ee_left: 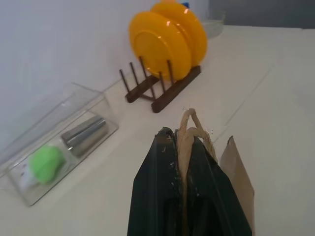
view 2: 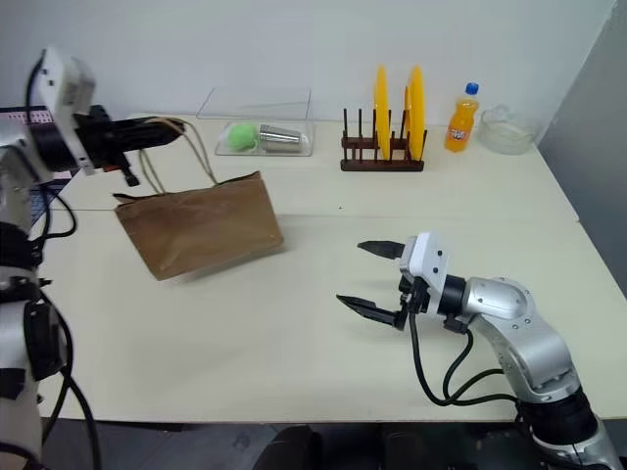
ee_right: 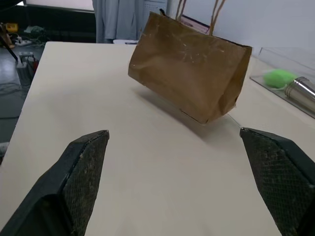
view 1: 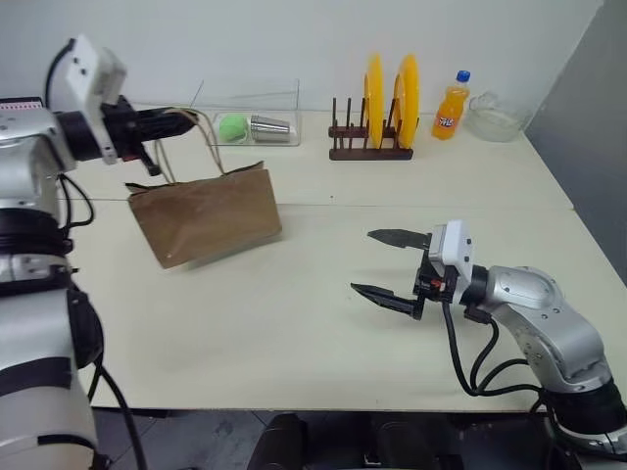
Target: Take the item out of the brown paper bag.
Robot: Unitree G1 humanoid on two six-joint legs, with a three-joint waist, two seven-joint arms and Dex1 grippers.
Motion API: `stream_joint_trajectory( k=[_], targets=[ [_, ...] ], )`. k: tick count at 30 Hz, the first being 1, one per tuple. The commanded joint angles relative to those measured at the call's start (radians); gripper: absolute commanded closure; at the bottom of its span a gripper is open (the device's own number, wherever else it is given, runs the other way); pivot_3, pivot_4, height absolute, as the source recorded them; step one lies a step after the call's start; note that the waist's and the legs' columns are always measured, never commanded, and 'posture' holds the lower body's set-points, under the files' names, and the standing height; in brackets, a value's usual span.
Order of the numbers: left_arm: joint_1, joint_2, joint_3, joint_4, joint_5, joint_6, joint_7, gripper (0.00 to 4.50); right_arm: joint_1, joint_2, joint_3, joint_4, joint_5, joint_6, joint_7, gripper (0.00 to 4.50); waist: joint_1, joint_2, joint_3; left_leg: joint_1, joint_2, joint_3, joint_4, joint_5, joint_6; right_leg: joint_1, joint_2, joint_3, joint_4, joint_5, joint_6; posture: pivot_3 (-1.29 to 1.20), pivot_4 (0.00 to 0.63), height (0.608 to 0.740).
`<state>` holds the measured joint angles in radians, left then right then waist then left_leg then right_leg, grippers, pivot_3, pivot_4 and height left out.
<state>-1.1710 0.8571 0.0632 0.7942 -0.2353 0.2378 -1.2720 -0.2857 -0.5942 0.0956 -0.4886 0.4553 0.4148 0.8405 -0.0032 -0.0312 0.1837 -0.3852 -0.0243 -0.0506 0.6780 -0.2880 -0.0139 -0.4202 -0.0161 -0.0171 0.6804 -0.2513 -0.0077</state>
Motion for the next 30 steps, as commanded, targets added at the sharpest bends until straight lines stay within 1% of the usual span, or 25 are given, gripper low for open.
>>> stream_joint_trajectory(
  k=[1, 7, 13, 15, 20, 30],
  targets=[
    [-0.078, -0.037, -0.001, 0.012, -0.001, -0.038, -0.023, 4.49, 0.035, -0.037, -0.050, -0.063, 0.023, 0.029, -0.008, 0.00, -0.001, 0.000, 0.000, 0.000, 0.000, 0.000, 0.000, 0.000, 0.000, 0.000, 0.000, 0.000, 0.000, 0.000, 0.000, 0.00, 0.150, 0.740],
    [-0.169, -0.163, -0.040, 0.090, 0.022, -0.089, -0.083, 4.49, 0.146, -0.121, -0.120, -0.138, 0.040, 0.087, -0.011, 0.00, -0.001, 0.000, 0.000, -0.001, 0.000, 0.000, 0.000, 0.000, 0.000, 0.000, 0.000, 0.000, 0.000, 0.000, 0.000, 0.00, 0.150, 0.740],
    [-0.267, -0.271, -0.052, 0.214, 0.055, -0.171, -0.092, 4.49, 0.210, -0.140, -0.169, -0.175, 0.044, 0.119, -0.063, 0.00, -0.005, -0.001, 0.001, -0.001, 0.000, 0.000, 0.000, 0.000, 0.000, 0.000, 0.000, 0.000, 0.000, 0.000, 0.000, 0.00, 0.150, 0.740],
    [-0.291, -0.305, -0.053, 0.257, 0.069, -0.198, -0.086, 4.49, 0.224, -0.145, -0.178, -0.185, 0.035, 0.126, -0.081, 0.00, -0.005, -0.001, 0.001, -0.001, 0.000, 0.000, 0.000, 0.000, 0.000, 0.000, 0.000, 0.000, 0.000, -0.002, 0.004, 0.00, 0.150, 0.740],
    [-0.332, -0.389, -0.054, 0.362, 0.111, -0.286, -0.066, 4.49, 0.264, -0.150, -0.201, -0.216, 0.048, 0.146, -0.108, 0.00, -0.004, -0.001, 0.001, -0.001, 0.000, 0.001, 0.001, 0.000, 0.000, 0.000, 0.000, 0.000, 0.000, -0.002, 0.004, 0.00, 0.150, 0.740],
    [-0.369, -0.456, -0.029, 0.456, 0.158, -0.364, 0.000, 4.49, 0.259, -0.137, -0.235, -0.243, 0.053, 0.225, -0.211, 0.00, -0.003, -0.002, 0.001, -0.001, 0.000, 0.001, 0.001, 0.000, 0.000, 0.000, 0.000, 0.001, 0.000, -0.002, 0.004, 0.00, 0.150, 0.740]
  ],
)
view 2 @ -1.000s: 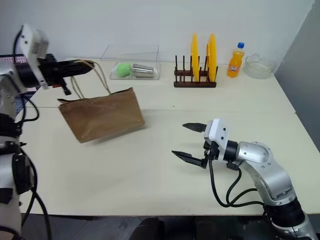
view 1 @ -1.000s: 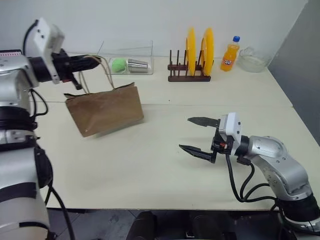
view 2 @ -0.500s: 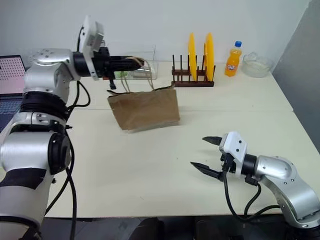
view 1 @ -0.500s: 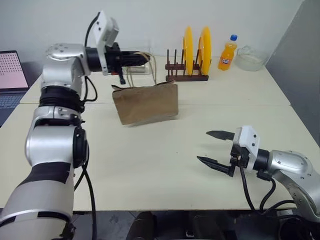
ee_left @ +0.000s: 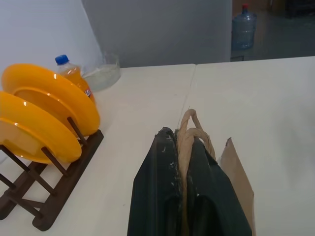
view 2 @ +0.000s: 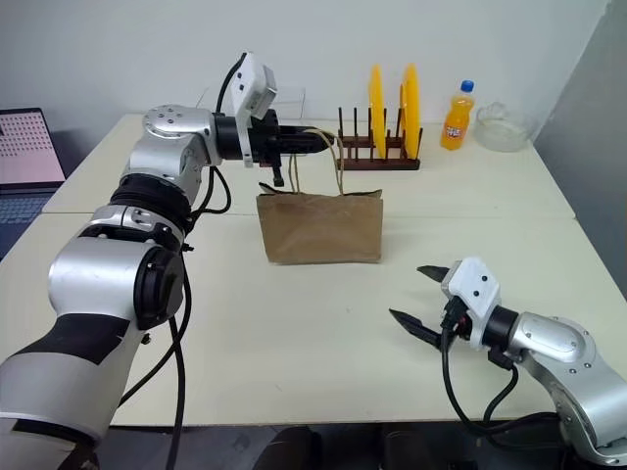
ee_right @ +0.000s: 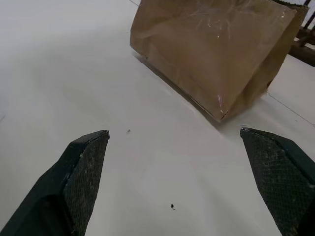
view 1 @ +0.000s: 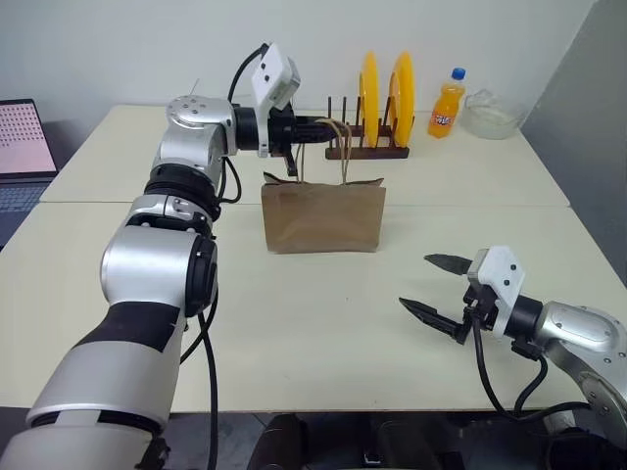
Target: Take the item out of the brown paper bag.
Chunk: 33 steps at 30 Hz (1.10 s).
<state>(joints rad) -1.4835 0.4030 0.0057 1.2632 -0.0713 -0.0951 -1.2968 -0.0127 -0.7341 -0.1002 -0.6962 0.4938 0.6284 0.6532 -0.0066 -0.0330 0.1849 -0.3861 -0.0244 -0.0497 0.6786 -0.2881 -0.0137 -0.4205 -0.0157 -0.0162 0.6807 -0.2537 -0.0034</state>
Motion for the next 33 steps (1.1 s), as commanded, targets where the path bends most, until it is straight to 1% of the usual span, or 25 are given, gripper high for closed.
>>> stream_joint_trajectory(
  k=[1, 13, 26, 31, 33],
  targets=[
    [-0.059, -0.005, 0.030, -0.009, -0.004, -0.035, 0.030, 4.49, -0.016, 0.003, -0.042, -0.036, 0.017, 0.016, -0.028, 0.00, 0.000, 0.000, 0.000, 0.000, 0.000, 0.000, 0.000, 0.000, 0.000, 0.000, 0.000, 0.000, 0.000, 0.000, 0.000, 0.00, 0.150, 0.740],
    [-0.038, -0.018, 0.019, 0.022, 0.049, -0.080, 0.092, 4.49, -0.004, 0.010, -0.042, -0.057, 0.021, 0.032, -0.041, 0.00, 0.000, 0.000, 0.000, 0.000, 0.000, 0.000, 0.000, 0.000, 0.000, 0.000, 0.000, 0.000, 0.000, 0.000, 0.000, 0.00, 0.150, 0.740],
    [-0.071, -0.037, 0.026, 0.026, 0.049, -0.096, 0.048, 4.49, 0.023, 0.008, -0.032, -0.065, 0.017, 0.031, -0.036, 0.00, 0.000, 0.000, 0.000, 0.000, 0.000, 0.000, 0.000, 0.000, 0.000, 0.000, 0.000, 0.000, 0.000, 0.000, 0.000, 0.00, 0.150, 0.740],
    [-0.067, -0.048, 0.011, 0.030, 0.073, -0.126, 0.061, 4.49, 0.040, 0.007, -0.034, -0.075, 0.014, 0.031, -0.038, 0.00, 0.000, 0.000, 0.000, 0.000, 0.000, 0.000, 0.000, 0.000, 0.000, 0.000, 0.000, 0.000, 0.001, 0.000, 0.000, 0.00, 0.150, 0.740],
    [-0.059, -0.050, 0.000, 0.031, 0.098, -0.152, 0.093, 4.49, 0.047, 0.007, -0.034, -0.082, 0.014, 0.031, -0.039, 0.00, 0.000, 0.000, 0.000, 0.000, 0.000, 0.000, 0.000, 0.000, 0.000, 0.000, 0.000, 0.000, 0.001, 0.000, 0.000, 0.00, 0.150, 0.740]
  ],
)
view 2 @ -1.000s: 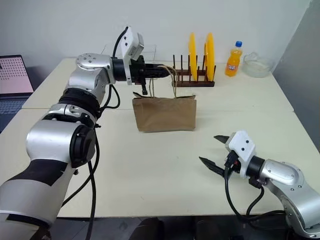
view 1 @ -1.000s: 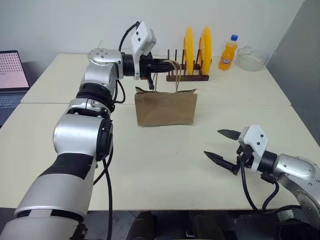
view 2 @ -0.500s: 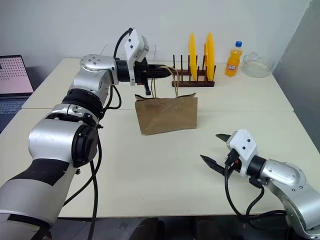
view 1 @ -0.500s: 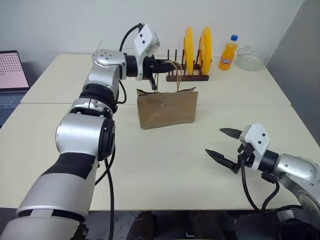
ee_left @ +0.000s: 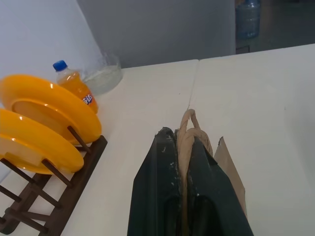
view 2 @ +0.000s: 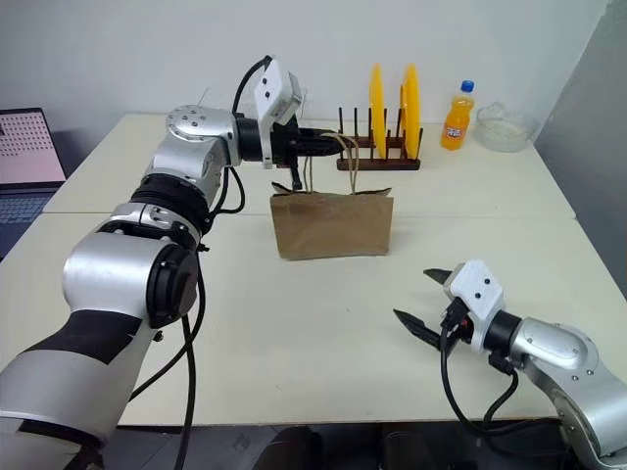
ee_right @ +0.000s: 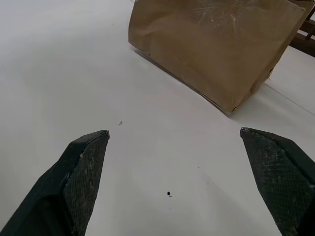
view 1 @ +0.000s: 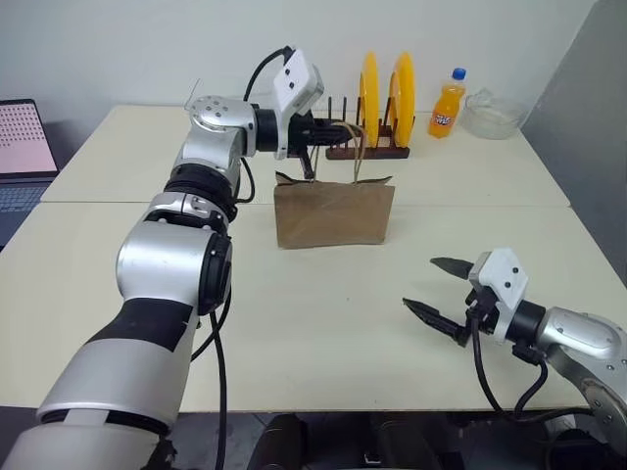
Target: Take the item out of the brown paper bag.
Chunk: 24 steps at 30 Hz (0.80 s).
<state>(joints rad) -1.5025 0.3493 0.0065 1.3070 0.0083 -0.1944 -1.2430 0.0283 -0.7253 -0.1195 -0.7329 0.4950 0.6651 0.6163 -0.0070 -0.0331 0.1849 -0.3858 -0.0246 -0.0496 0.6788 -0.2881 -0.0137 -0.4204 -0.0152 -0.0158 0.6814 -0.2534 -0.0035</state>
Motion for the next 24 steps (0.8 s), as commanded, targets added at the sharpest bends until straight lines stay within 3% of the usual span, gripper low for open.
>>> stream_joint_trajectory(
  k=[1, 7, 21, 24],
  targets=[
    [-0.036, 0.003, -0.008, -0.012, 0.034, -0.074, 0.059, 4.49, 0.009, -0.001, -0.016, -0.048, 0.014, -0.005, -0.003, 0.00, 0.000, 0.000, 0.000, 0.000, 0.000, 0.000, 0.000, 0.000, 0.000, 0.000, 0.000, 0.000, 0.000, 0.000, 0.000, 0.00, 0.150, 0.740],
    [-0.015, 0.008, -0.033, -0.004, 0.099, -0.155, 0.129, 4.49, 0.007, 0.008, -0.014, -0.060, 0.020, -0.001, -0.014, 0.00, 0.001, 0.000, 0.000, 0.000, 0.000, 0.000, 0.000, 0.000, 0.000, 0.000, 0.000, 0.000, 0.000, 0.000, 0.000, 0.00, 0.150, 0.740],
    [-0.009, 0.054, -0.013, -0.005, 0.102, -0.157, 0.086, 0.15, -0.030, 0.030, -0.001, -0.060, 0.031, 0.010, -0.027, 0.00, 0.000, 0.000, 0.000, 0.001, 0.000, 0.000, 0.000, 0.000, 0.000, 0.000, 0.000, 0.001, 0.001, 0.000, 0.000, 0.00, 0.150, 0.740],
    [-0.001, 0.092, 0.010, -0.016, 0.067, -0.111, 0.018, 0.04, -0.029, 0.028, 0.000, -0.062, 0.036, 0.012, -0.029, 0.00, -0.003, 0.000, 0.000, 0.001, 0.000, 0.001, 0.000, 0.000, 0.000, 0.000, 0.001, 0.001, 0.001, 0.000, 0.000, 0.00, 0.150, 0.740]
  ],
)
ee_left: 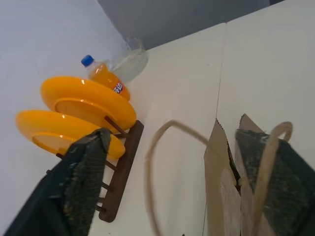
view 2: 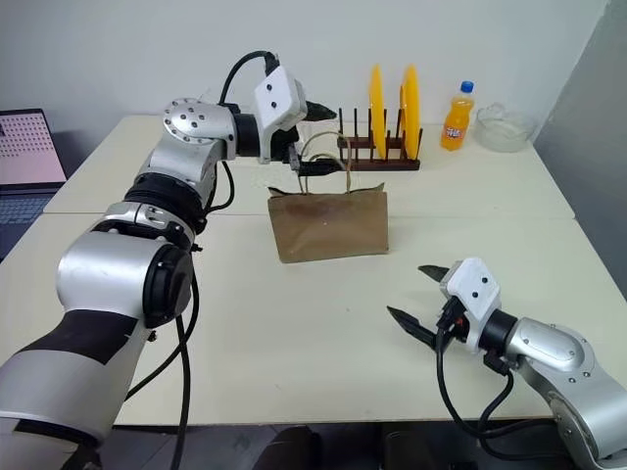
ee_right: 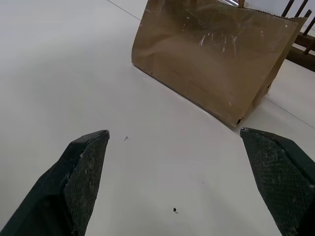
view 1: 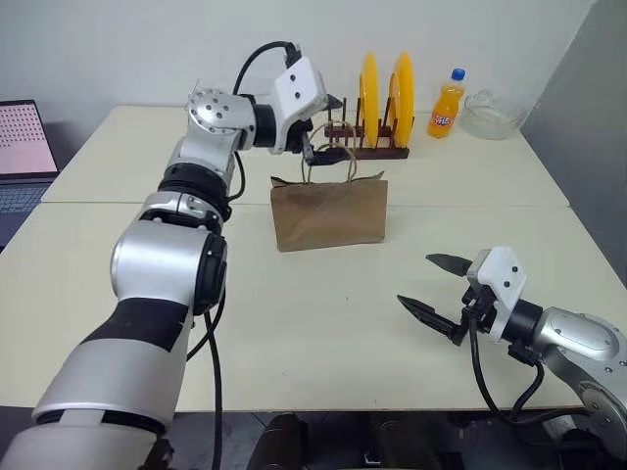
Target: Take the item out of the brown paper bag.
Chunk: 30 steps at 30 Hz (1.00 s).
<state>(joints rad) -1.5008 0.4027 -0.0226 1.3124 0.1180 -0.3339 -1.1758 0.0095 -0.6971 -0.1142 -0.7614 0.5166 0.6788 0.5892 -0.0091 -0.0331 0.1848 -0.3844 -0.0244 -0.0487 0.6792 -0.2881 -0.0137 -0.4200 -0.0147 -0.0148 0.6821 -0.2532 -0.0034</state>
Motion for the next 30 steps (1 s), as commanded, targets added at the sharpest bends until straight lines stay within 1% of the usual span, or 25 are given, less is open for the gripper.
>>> stream_joint_trajectory(
  k=[1, 8, 10, 12, 16, 19, 23, 24, 26, 30],
  targets=[
    [0.005, 0.054, 0.044, -0.027, -0.049, 0.036, -0.066, 0.04, -0.010, -0.001, -0.005, -0.035, 0.016, -0.001, -0.001, 0.00, -0.002, 0.000, 0.000, 0.000, 0.000, 0.000, 0.000, 0.000, 0.000, 0.000, 0.000, 0.000, 0.000, 0.000, 0.000, 0.00, 0.150, 0.740],
    [0.093, 0.138, 0.085, -0.094, -0.114, 0.123, -0.172, 0.04, -0.017, -0.006, 0.007, -0.032, 0.023, -0.001, 0.005, 0.00, -0.002, 0.000, 0.000, 0.001, 0.000, 0.000, 0.000, 0.000, 0.000, 0.000, 0.000, 0.000, 0.000, 0.000, 0.000, 0.00, 0.150, 0.740],
    [0.140, 0.174, 0.118, -0.146, -0.163, 0.201, -0.215, 0.42, -0.031, -0.008, 0.018, -0.024, 0.021, -0.003, 0.010, 0.00, -0.003, 0.000, 0.000, 0.001, 0.000, -0.001, 0.000, 0.000, 0.000, 0.000, 0.000, 0.000, 0.000, 0.001, -0.001, 0.00, 0.150, 0.740],
    [0.194, 0.204, 0.141, -0.219, -0.201, 0.262, -0.223, 0.92, -0.042, -0.008, 0.025, -0.020, 0.020, -0.005, 0.011, 0.00, -0.008, 0.000, 0.000, 0.001, 0.000, 0.000, 0.000, 0.000, 0.000, 0.000, 0.000, 0.000, 0.001, 0.002, -0.004, 0.00, 0.150, 0.740],
    [0.310, 0.249, 0.183, -0.354, -0.241, 0.317, -0.120, 2.15, -0.077, 0.009, 0.034, -0.018, 0.018, -0.013, -0.001, 0.00, -0.014, 0.000, 0.000, 0.001, 0.001, -0.001, 0.000, 0.000, 0.000, 0.000, 0.000, 0.000, 0.001, 0.002, -0.004, 0.00, 0.150, 0.740],
    [0.349, 0.265, 0.187, -0.372, -0.220, 0.280, 0.005, 3.13, -0.103, 0.022, 0.046, -0.013, 0.003, -0.045, 0.000, 0.00, -0.014, 0.000, 0.000, 0.001, 0.001, -0.001, 0.001, 0.000, 0.000, 0.001, 0.000, 0.000, 0.001, 0.003, -0.004, 0.00, 0.150, 0.740],
    [0.320, 0.253, 0.142, -0.290, -0.150, 0.179, 0.153, 4.35, -0.123, 0.030, 0.057, -0.002, -0.007, -0.089, 0.018, 0.00, -0.005, -0.001, -0.001, 0.001, 0.000, -0.001, 0.001, 0.000, 0.000, 0.001, 0.000, 0.000, 0.001, 0.003, -0.004, 0.00, 0.150, 0.740],
    [0.298, 0.240, 0.120, -0.256, -0.122, 0.149, 0.186, 4.47, -0.122, 0.022, 0.043, -0.009, 0.020, -0.068, 0.025, 0.00, 0.000, -0.001, -0.001, 0.001, 0.000, -0.001, 0.001, 0.000, 0.000, 0.001, -0.001, 0.000, 0.001, 0.003, -0.004, 0.00, 0.150, 0.740],
    [0.263, 0.219, 0.084, -0.198, -0.081, 0.103, 0.233, 4.47, -0.123, 0.013, 0.021, -0.023, 0.058, -0.038, 0.032, 0.00, 0.008, -0.001, -0.001, 0.001, 0.000, -0.001, 0.001, 0.000, 0.000, 0.001, -0.001, 0.000, 0.000, 0.003, -0.003, 0.00, 0.150, 0.740],
    [0.217, 0.160, 0.026, -0.107, -0.034, 0.078, 0.206, 4.47, -0.111, -0.008, -0.019, -0.059, 0.096, -0.014, 0.021, 0.00, 0.013, -0.002, -0.001, 0.000, -0.001, -0.001, 0.001, 0.000, 0.000, 0.001, -0.001, 0.000, -0.001, 0.003, -0.003, 0.00, 0.150, 0.740]
  ],
)
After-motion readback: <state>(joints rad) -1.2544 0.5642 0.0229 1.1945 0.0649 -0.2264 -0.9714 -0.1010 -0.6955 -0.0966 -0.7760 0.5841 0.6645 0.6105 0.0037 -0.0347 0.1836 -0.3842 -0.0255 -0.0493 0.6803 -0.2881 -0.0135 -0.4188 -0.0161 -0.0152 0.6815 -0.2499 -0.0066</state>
